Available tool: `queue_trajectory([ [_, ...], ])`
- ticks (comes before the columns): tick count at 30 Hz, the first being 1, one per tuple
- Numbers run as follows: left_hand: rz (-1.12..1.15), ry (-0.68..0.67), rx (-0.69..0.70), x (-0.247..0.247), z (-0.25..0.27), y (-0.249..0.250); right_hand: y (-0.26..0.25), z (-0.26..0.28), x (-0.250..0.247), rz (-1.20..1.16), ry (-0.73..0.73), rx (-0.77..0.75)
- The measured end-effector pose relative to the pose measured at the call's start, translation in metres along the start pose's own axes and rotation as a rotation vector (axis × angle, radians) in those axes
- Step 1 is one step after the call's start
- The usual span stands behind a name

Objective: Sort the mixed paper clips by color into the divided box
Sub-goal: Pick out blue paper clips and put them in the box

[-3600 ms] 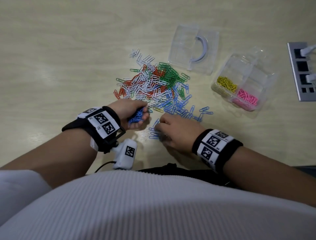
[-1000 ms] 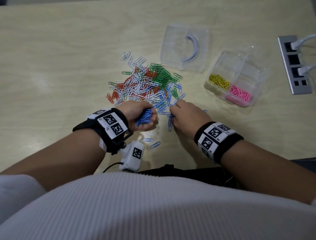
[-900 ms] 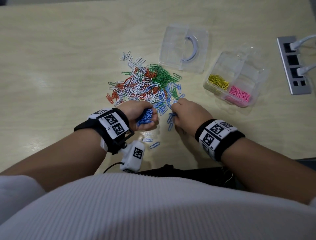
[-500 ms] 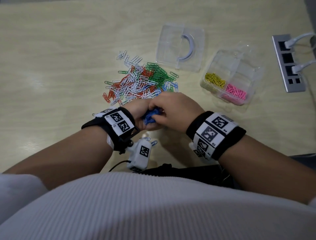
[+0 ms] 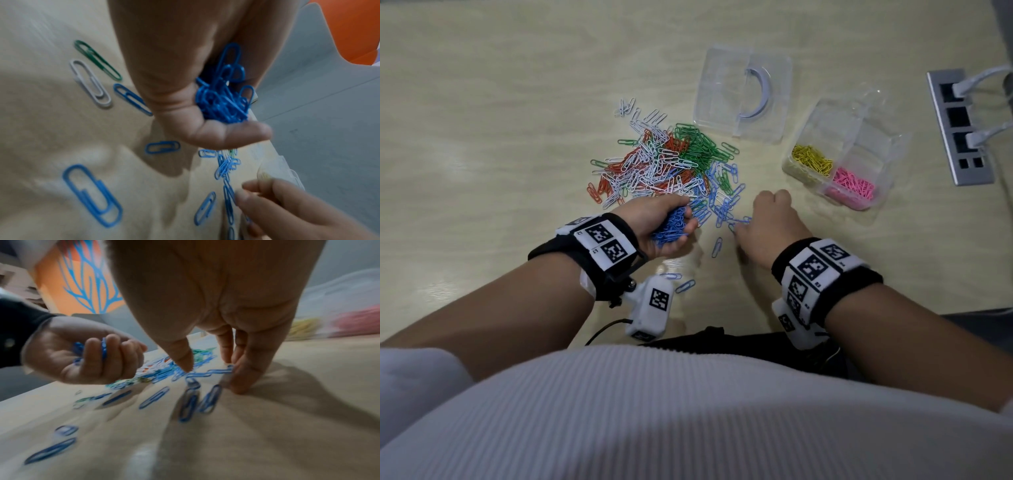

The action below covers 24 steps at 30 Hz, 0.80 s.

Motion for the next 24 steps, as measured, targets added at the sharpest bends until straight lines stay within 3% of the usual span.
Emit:
queue_trajectory([
  [5, -0.004, 0.029, -0.003, -0.007, 0.002, -0.001, -0.03, 0.002, 0.006, 0.151, 0.113, -0.238],
  [11, -0.014, 0.073, 0.02, -0.009, 0.006, 0.003, -0.028, -0.01, 0.007, 0.213, 0.138, -0.374],
  [16, -0.054, 0.093, 0.032, -0.008, 0.005, 0.002, -0.026, -0.016, -0.001, 0.16, 0.075, -0.38],
  [19, -0.077, 0.1, 0.033, -0.007, 0.003, 0.0, -0.032, -0.007, -0.014, -0.002, 0.116, -0.419],
  [22, -0.061, 0.079, 0.01, -0.005, 0.004, -0.002, -0.056, 0.014, -0.026, -0.153, 0.176, -0.607],
  [24, -0.04, 0.053, 0.012, -0.003, 0.008, -0.002, -0.073, 0.026, -0.025, -0.122, 0.188, -0.734],
])
Point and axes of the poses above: each hand's wrist, its own z-axis away from the middle knuckle, its own x-axis out of the palm, y = z × x, the point moved 5 cm from there along -z, towards the middle knuckle, and after that the axes turned 11 degrees about z, right-handed, at the moved point
